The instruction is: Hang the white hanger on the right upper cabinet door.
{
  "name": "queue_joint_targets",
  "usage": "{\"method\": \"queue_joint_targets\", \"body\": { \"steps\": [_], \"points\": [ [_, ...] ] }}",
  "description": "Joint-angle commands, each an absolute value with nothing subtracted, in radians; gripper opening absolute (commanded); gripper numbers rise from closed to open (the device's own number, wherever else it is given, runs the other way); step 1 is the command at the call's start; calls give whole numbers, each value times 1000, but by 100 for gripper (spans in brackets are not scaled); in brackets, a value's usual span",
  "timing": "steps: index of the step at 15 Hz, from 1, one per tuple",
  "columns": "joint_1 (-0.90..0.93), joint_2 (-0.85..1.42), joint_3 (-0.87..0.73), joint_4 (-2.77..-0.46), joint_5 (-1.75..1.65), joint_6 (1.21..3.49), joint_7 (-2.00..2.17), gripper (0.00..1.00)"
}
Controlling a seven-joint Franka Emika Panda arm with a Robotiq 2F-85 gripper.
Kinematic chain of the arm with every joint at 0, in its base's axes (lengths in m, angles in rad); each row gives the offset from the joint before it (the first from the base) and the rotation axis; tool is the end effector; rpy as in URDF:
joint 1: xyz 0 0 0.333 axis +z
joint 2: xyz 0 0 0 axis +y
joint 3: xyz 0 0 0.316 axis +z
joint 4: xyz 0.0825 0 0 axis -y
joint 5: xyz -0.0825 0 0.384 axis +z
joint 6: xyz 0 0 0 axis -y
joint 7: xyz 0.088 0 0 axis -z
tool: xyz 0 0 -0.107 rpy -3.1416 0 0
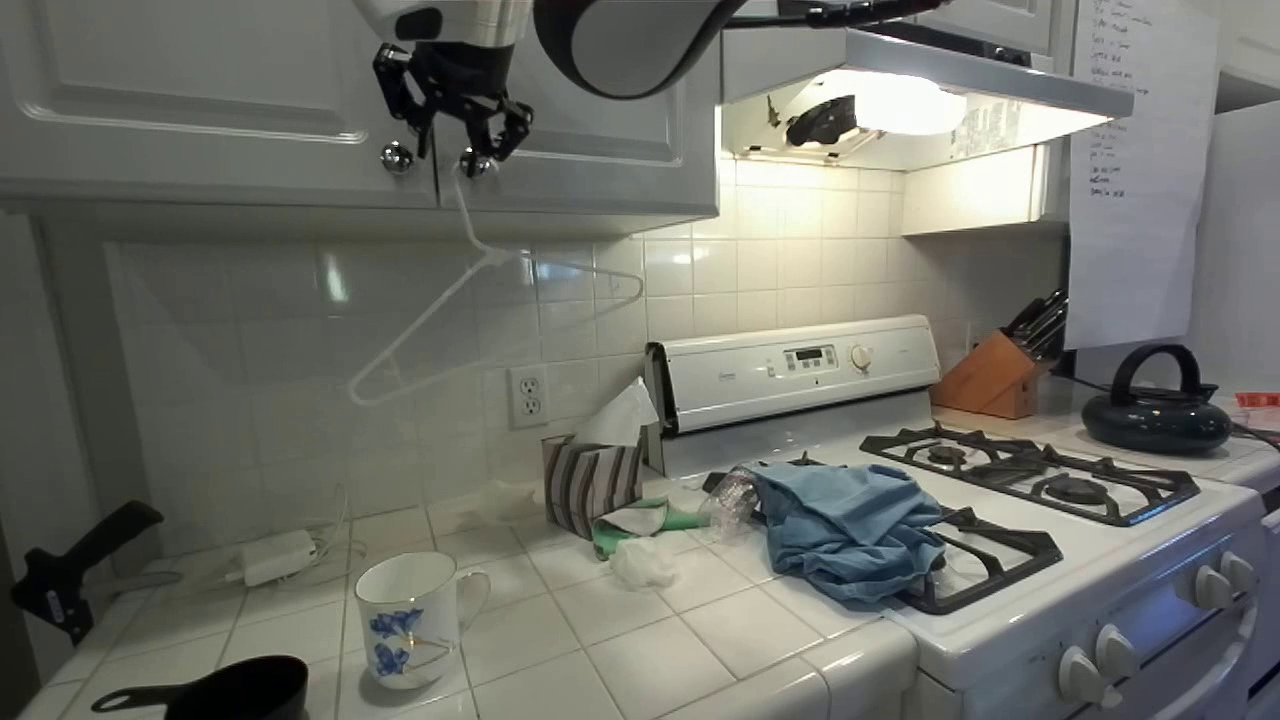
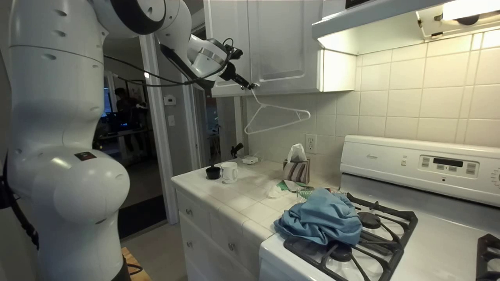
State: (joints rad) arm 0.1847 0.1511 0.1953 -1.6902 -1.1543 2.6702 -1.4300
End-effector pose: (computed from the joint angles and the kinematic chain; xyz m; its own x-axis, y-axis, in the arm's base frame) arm 0.6006 0.2597 0.5879 -0.3520 0.4405 -0.8259 0.2495 0.8946 0.3708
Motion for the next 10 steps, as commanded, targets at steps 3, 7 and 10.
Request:
{"method": "queue_joint_targets", "body": {
  "steps": [3,7,10],
  "points": [
    [194,136,204,-1712,-1099,2641,-1476,97],
    [197,66,227,-1802,-1008,2644,-1499,100],
    [210,-16,230,-1865,-968,2538,-1502,100]
  ]
}}
